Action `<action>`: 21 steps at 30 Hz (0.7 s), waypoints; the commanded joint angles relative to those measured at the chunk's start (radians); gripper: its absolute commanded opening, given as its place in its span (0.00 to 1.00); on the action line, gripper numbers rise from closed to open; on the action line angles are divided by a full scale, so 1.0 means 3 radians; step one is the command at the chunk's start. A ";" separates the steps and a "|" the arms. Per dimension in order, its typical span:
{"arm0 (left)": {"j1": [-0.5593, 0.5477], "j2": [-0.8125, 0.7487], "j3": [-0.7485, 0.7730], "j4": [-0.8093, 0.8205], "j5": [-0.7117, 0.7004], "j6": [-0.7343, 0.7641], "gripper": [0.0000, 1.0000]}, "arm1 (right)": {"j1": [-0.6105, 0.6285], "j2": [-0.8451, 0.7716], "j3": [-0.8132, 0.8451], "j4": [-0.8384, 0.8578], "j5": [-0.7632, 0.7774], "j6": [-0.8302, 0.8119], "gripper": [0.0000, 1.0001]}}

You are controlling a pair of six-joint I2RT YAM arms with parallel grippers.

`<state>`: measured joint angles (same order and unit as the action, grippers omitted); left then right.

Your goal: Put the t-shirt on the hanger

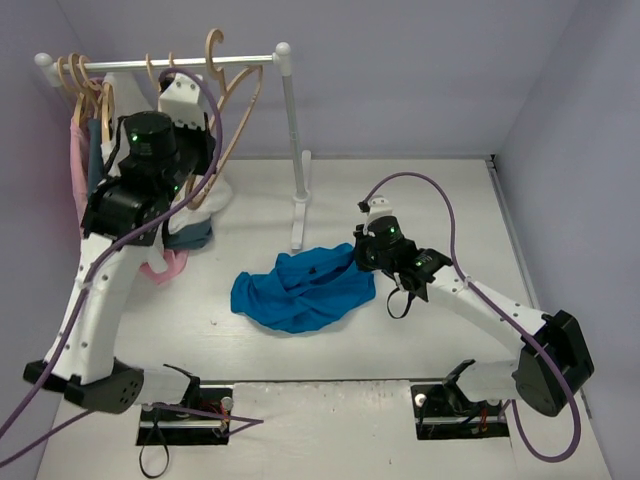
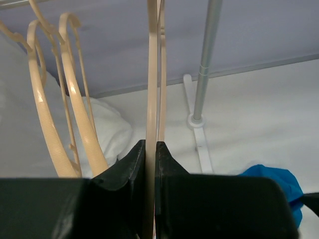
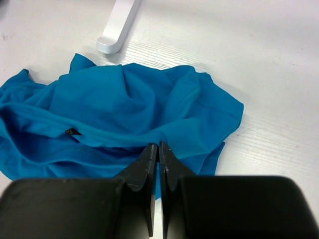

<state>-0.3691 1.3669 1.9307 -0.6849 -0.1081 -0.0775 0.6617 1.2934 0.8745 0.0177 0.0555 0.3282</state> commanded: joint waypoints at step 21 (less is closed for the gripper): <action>-0.0012 -0.2040 -0.2613 -0.0120 0.2543 0.0385 0.00 | -0.0119 0.0326 0.0536 -0.0166 -0.0031 -0.0378 0.00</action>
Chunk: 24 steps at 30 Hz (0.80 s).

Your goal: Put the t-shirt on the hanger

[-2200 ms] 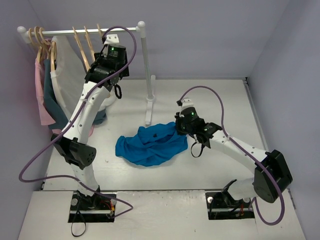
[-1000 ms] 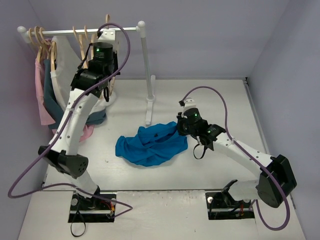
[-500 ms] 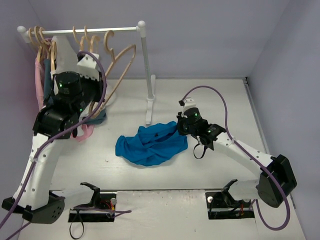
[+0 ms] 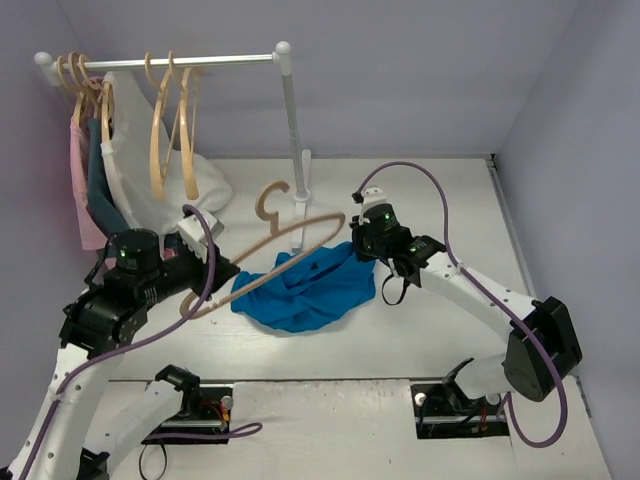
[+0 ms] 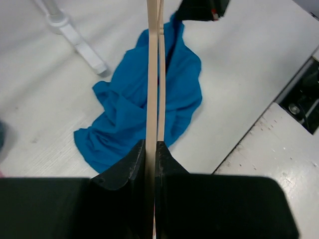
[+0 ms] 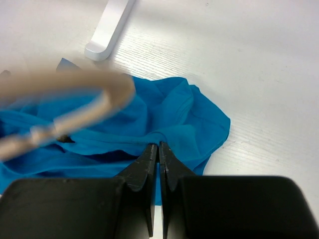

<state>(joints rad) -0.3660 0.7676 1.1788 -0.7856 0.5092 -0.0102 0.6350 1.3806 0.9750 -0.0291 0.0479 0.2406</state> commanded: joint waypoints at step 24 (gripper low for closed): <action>-0.0093 0.0021 -0.0558 0.0480 0.0345 0.0594 0.00 | -0.0077 0.0022 0.0342 -0.0153 -0.0156 -0.0248 0.00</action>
<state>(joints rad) -0.3861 0.7491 1.0054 -0.7707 0.5616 0.1489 0.6155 1.4067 1.0140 -0.0982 0.0185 0.1856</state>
